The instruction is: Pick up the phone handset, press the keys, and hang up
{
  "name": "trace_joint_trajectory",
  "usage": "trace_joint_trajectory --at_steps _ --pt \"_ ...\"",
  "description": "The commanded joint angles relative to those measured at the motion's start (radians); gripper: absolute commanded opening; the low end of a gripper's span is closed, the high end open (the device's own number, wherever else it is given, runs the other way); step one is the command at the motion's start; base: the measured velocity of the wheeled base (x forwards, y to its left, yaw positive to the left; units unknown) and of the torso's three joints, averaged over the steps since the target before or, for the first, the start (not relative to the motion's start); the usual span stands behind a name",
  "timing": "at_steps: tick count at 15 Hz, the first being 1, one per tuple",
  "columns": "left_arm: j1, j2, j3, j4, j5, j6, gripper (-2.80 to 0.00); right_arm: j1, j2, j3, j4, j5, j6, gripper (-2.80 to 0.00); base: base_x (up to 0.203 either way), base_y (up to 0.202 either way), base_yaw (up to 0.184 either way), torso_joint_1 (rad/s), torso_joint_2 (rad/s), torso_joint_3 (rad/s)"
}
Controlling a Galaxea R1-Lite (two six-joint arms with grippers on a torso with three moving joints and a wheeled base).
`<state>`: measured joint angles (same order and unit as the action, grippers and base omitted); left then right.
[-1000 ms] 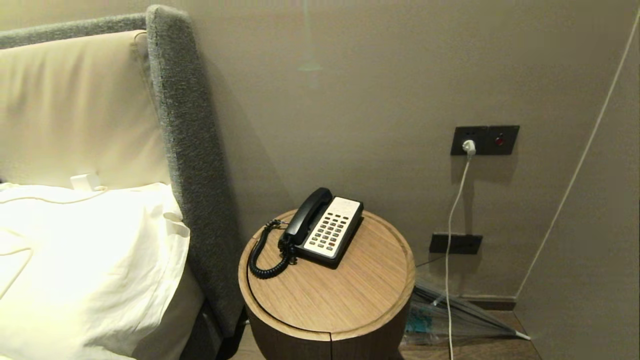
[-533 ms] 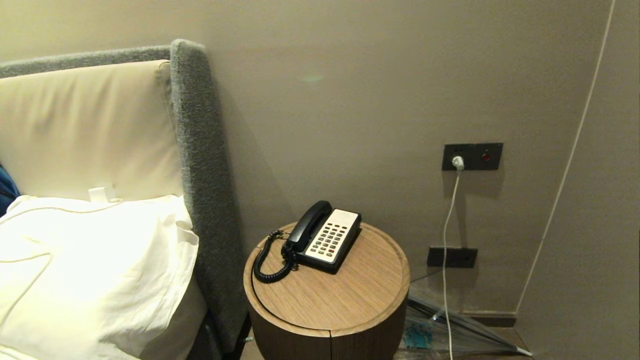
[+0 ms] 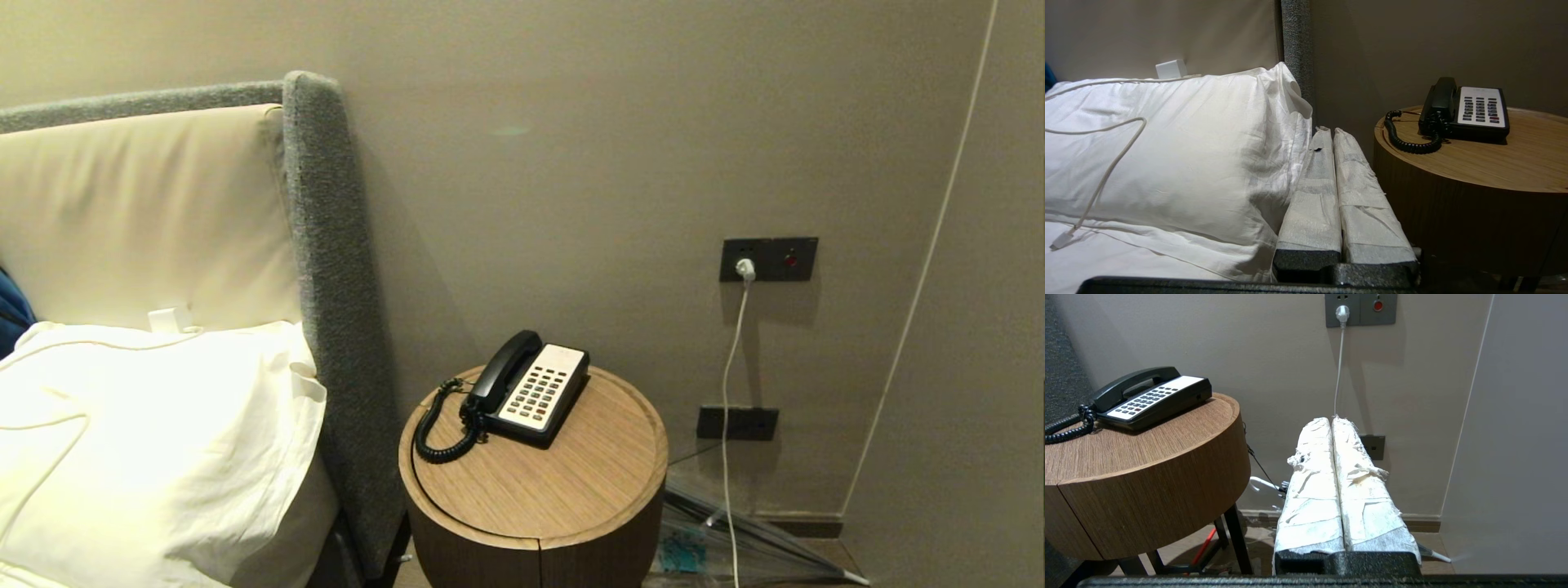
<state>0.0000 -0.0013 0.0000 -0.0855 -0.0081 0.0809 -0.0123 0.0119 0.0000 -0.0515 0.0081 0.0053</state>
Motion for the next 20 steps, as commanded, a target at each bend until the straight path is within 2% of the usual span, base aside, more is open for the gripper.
trace_joint_trajectory --at_steps 1,7,11,20 --pt "0.0 0.001 0.04 -0.002 0.002 -0.015 -2.8 0.0 0.002 0.021 -0.002 0.001 -0.004 -2.8 0.0 0.0 0.0 0.0 0.0 0.0" --pt "0.0 0.001 0.04 -0.002 0.003 -0.018 -2.8 0.0 0.002 0.021 -0.004 0.001 -0.002 -2.8 0.0 0.0 0.0 0.0 0.0 0.0" --pt "0.0 0.001 0.04 -0.007 0.007 -0.059 -2.8 0.0 0.002 0.021 -0.004 0.003 -0.005 -2.8 0.0 0.0 0.0 0.001 0.0 0.001" --pt "0.0 0.001 0.04 -0.007 0.008 -0.061 -2.8 0.0 0.002 0.021 -0.004 0.006 -0.008 -2.8 0.0 0.0 0.0 0.002 0.0 -0.177"
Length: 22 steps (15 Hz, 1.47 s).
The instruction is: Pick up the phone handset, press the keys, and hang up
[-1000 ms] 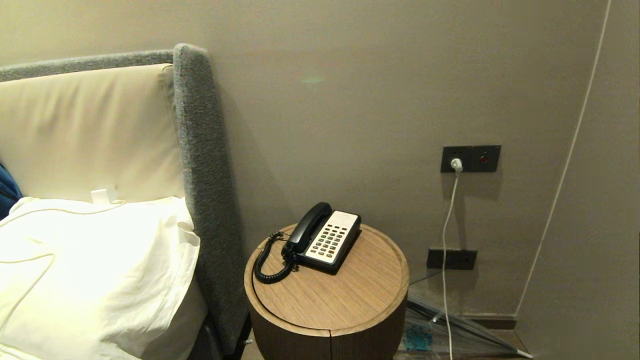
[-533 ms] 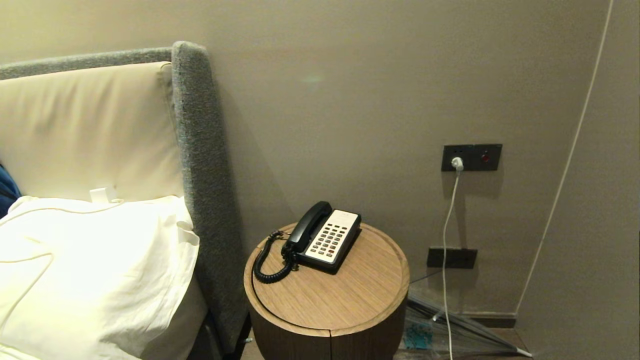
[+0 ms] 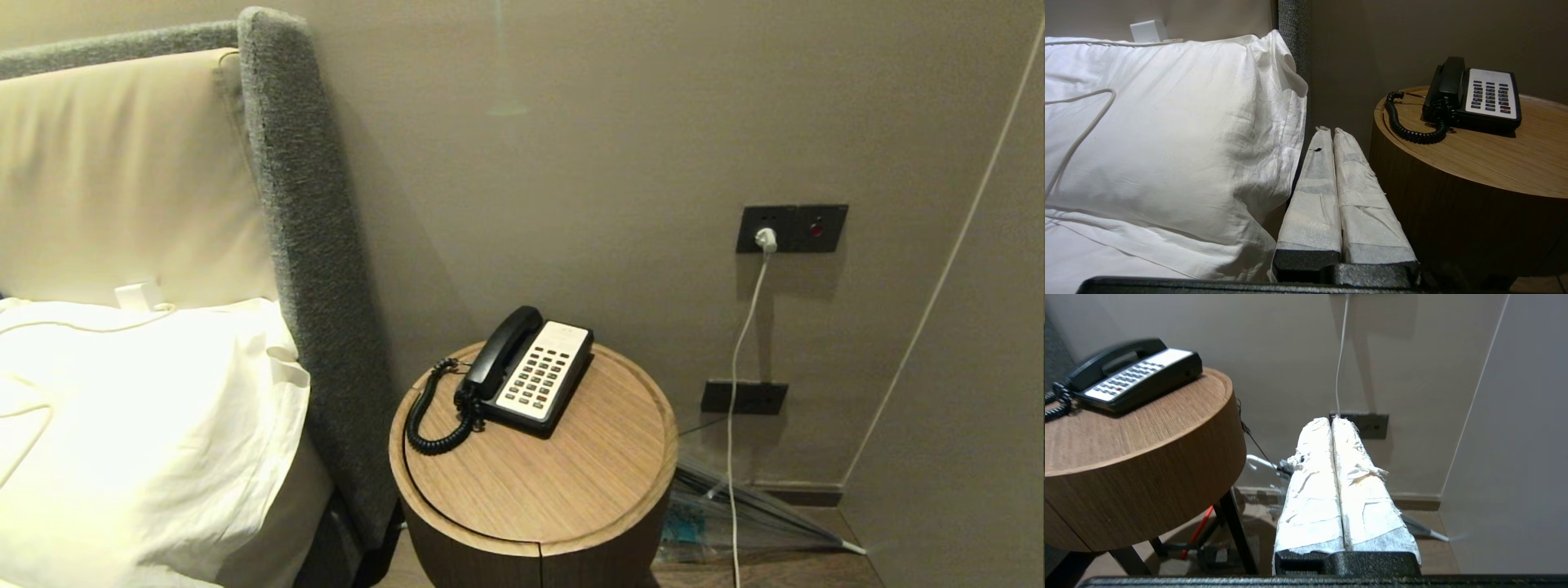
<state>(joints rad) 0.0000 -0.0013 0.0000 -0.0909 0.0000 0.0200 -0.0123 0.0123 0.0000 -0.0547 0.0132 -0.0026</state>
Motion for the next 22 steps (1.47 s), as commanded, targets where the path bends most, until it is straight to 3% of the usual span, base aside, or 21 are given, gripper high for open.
trace_joint_trajectory --at_steps 1,8,22 --pt "0.0 0.001 0.04 -0.001 0.0 0.0 -2.8 0.0 0.001 0.021 -0.001 0.001 0.0 -2.8 0.0 0.0 0.0 0.005 0.01 -0.198" --pt "0.0 0.001 0.04 -0.003 0.0 0.003 -2.8 0.0 0.001 0.021 -0.001 0.001 0.0 -2.8 0.0 0.0 0.0 0.002 0.0 -0.162" --pt "0.0 0.001 0.04 -0.004 0.0 0.009 -2.8 0.0 0.001 0.021 0.001 0.001 0.0 -2.8 0.0 0.0 0.0 0.0 0.0 -0.003"
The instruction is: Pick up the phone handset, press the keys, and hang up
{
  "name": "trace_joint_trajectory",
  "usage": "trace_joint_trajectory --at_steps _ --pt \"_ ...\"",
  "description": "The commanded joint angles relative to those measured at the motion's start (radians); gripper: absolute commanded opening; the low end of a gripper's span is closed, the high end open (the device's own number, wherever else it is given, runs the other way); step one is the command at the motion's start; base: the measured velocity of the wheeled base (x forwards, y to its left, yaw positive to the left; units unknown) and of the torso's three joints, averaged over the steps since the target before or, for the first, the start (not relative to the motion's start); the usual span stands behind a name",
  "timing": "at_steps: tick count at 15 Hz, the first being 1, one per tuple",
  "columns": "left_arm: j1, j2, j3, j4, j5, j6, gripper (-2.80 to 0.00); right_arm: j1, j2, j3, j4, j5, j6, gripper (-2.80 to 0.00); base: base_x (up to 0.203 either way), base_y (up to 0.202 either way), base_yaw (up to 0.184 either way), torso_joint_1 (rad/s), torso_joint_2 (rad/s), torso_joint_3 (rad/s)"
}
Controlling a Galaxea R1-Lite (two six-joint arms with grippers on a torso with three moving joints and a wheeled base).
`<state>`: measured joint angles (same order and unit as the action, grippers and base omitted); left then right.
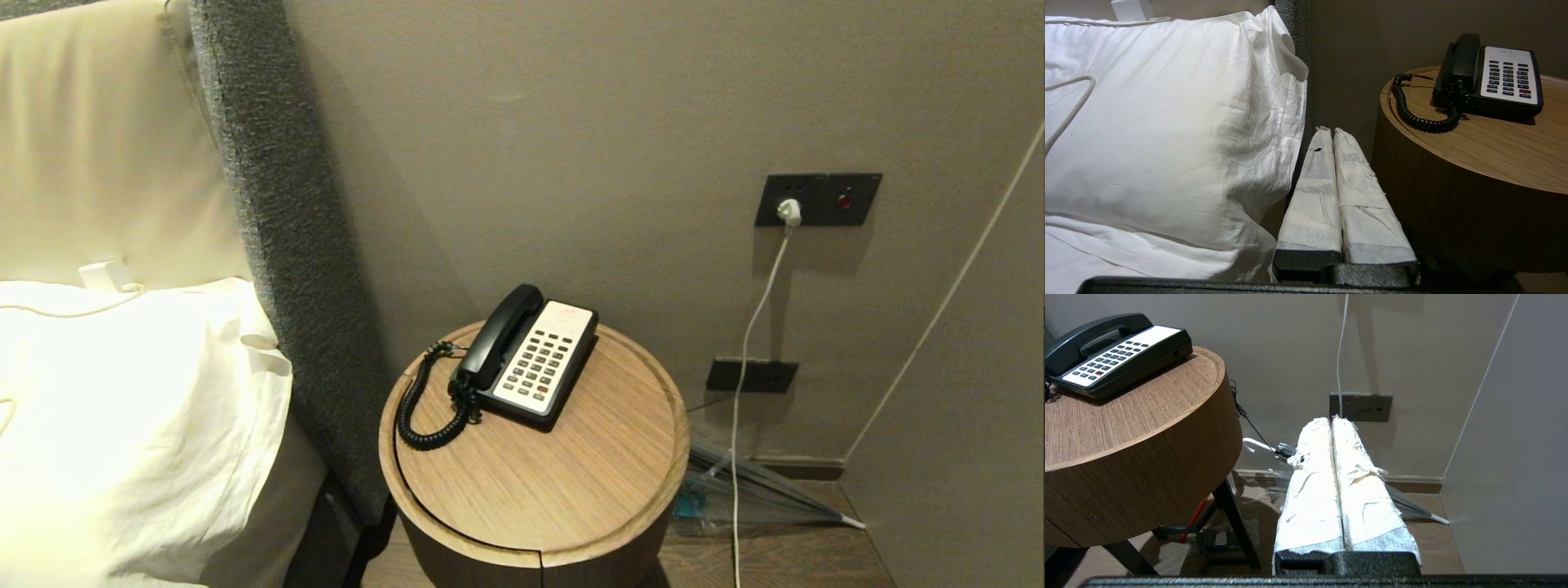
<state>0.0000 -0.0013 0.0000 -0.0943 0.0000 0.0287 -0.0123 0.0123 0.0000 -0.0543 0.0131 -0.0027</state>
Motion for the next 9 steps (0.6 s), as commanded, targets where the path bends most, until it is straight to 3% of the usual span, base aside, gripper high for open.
trace_joint_trajectory --at_steps 1,9 --pt "0.0 0.001 0.04 -0.001 0.0 0.0 -2.8 0.0 0.001 0.021 0.0 0.001 0.0 -2.8 0.0 0.0 0.0 0.0 0.0 0.0" --pt "0.0 0.001 0.04 -0.001 0.0 0.0 -2.8 0.0 0.001 0.021 0.001 -0.002 0.003 -2.8 0.0 0.0 0.0 0.0 0.0 0.0"
